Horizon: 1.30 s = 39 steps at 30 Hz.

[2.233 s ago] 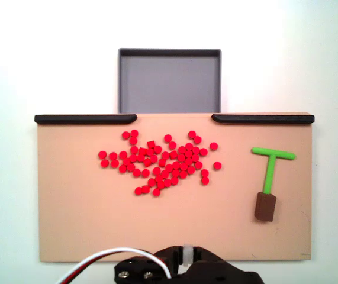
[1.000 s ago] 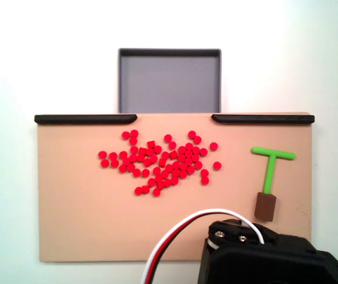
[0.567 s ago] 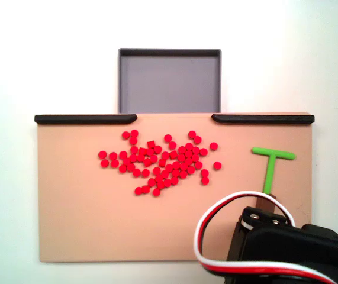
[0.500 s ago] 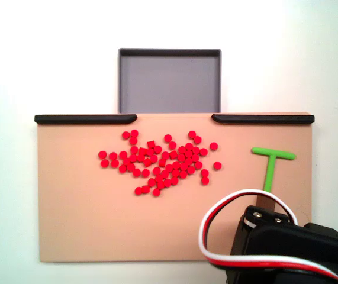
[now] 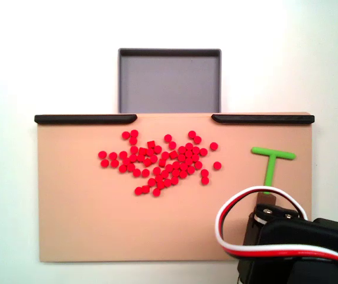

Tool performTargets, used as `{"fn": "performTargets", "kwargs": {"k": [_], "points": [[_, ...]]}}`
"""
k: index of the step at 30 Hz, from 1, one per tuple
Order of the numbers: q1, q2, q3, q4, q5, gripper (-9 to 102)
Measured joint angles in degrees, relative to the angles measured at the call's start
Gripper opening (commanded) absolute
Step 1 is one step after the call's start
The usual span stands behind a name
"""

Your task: Grasp a green tool by the dark brown handle.

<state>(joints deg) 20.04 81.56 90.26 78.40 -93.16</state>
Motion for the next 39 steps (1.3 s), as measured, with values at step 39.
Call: {"fn": "performTargets", "kwargs": {"k": [39], "points": [[2.11,-4.66,-2.55,-2.02,-6.06,18]]}}
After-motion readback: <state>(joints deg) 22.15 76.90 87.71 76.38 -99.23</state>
